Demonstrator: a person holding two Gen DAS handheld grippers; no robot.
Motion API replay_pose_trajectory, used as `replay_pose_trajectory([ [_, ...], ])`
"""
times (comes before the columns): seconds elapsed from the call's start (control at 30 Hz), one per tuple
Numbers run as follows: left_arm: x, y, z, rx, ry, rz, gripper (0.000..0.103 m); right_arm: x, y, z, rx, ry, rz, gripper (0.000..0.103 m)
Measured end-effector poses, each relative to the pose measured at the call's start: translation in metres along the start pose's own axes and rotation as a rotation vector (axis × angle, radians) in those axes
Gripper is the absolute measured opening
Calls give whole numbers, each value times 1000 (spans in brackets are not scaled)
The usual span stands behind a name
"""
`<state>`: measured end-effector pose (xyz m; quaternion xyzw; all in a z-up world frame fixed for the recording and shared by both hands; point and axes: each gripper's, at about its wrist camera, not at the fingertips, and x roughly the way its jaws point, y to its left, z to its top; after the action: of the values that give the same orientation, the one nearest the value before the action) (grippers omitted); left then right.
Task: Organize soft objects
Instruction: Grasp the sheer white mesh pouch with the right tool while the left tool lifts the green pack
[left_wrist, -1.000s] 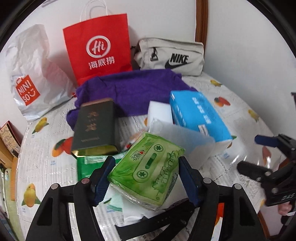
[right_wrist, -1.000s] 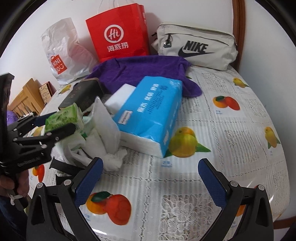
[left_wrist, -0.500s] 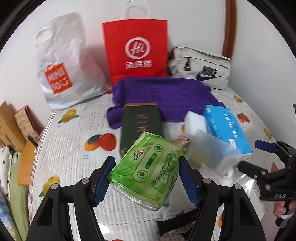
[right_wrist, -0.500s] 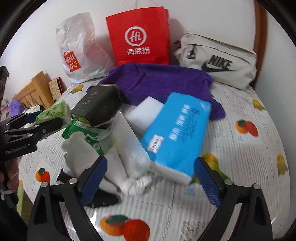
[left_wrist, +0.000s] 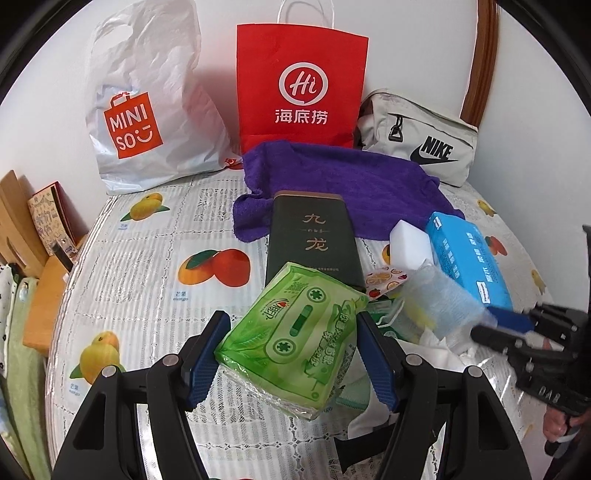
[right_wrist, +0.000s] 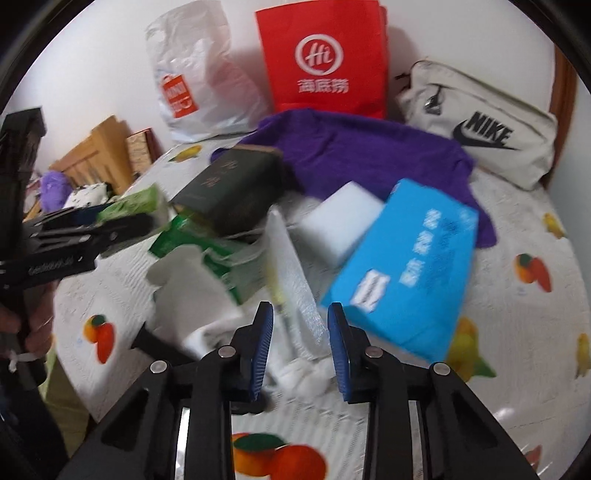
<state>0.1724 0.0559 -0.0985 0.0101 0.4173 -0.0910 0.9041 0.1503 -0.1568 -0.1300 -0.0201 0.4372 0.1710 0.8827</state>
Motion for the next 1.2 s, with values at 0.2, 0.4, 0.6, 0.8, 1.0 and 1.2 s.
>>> replay_pose_trajectory([
  [0.2, -3, 9, -3, -18, -2, -3, 67, 17, 14, 2, -31, 29, -34, 28],
  [0.4, -2, 15, -5, -32, 9, -2, 67, 36, 19, 9, -42, 43, -36, 5],
  [0.6, -4, 11, -5, -8, 4, -2, 67, 23, 23, 7, -63, -12, -39, 3],
  [0.8, -15, 7, 1, -10, -11, -9, 67, -6, 15, 13, -16, -41, 5, 3],
  [1.0, -26, 10, 9, -34, -23, 2, 67, -38, 14, 23, -28, -102, -21, 3],
  [1.2, -33, 8, 21, -33, -35, 10, 67, -58, 2, 35, -11, -142, -50, 3],
])
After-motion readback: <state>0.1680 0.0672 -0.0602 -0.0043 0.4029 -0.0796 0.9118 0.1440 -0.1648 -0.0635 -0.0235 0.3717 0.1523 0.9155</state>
